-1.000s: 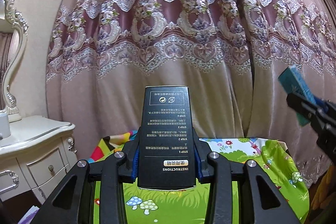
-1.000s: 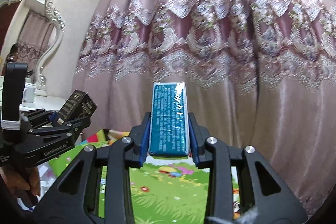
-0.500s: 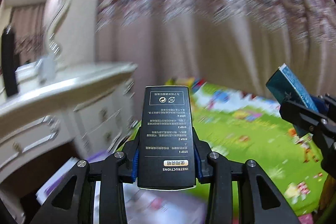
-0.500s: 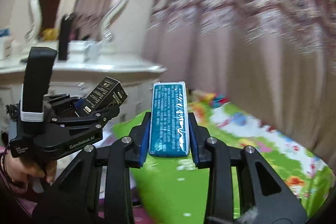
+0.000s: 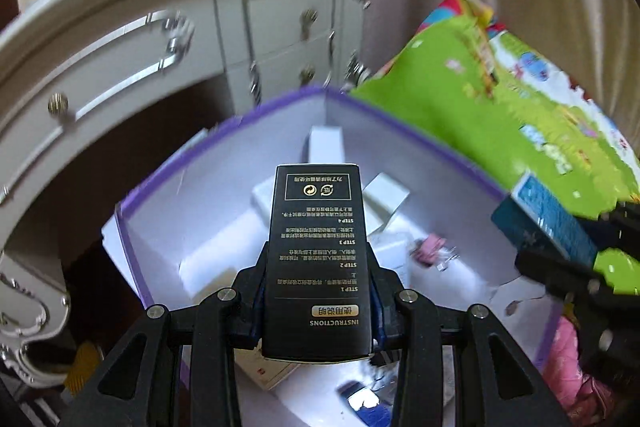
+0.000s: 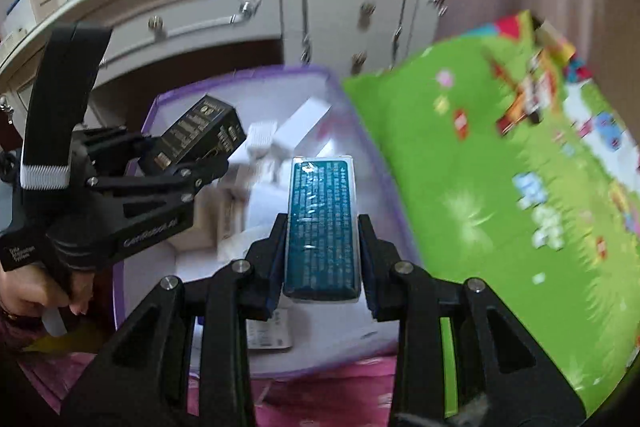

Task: Organize rigid objects
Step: 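Lift and carry the blue and black boxes over to the storage box, then open both tools to drop the boxes into the storage box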

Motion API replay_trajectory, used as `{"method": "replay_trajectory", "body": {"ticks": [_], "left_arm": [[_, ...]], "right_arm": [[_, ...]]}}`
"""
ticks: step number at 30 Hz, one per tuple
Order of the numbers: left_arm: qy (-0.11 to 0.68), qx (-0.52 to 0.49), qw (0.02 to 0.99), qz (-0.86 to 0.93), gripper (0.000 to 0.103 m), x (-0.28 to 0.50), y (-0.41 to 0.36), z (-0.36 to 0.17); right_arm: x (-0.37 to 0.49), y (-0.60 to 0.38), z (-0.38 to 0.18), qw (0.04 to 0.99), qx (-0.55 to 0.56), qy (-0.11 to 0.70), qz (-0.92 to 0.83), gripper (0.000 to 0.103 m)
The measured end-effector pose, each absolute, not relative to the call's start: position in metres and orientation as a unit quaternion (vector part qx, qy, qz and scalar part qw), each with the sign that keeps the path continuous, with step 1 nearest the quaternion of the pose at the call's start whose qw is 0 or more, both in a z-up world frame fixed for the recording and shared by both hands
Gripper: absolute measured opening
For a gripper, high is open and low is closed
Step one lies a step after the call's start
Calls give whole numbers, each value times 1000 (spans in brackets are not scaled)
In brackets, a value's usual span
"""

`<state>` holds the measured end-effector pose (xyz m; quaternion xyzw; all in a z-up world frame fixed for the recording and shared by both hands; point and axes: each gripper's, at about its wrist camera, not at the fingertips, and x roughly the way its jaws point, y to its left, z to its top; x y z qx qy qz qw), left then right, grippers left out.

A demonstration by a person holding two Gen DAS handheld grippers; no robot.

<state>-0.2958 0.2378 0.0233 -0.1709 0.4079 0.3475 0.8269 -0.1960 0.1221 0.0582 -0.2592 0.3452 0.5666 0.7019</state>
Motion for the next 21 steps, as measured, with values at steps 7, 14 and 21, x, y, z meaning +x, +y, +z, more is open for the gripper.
{"method": "replay_trajectory", "body": {"ticks": [7, 14, 21], "left_arm": [[441, -176, 801, 366, 97, -293, 248, 5], [389, -148, 814, 404, 103, -302, 237, 34], [367, -131, 849, 358, 103, -288, 215, 76]], "right_arm": [[-202, 141, 31, 682, -279, 381, 559, 72], [-198, 124, 38, 691, -278, 381, 548, 84], [-191, 100, 63, 708, -277, 370, 535, 88]]}}
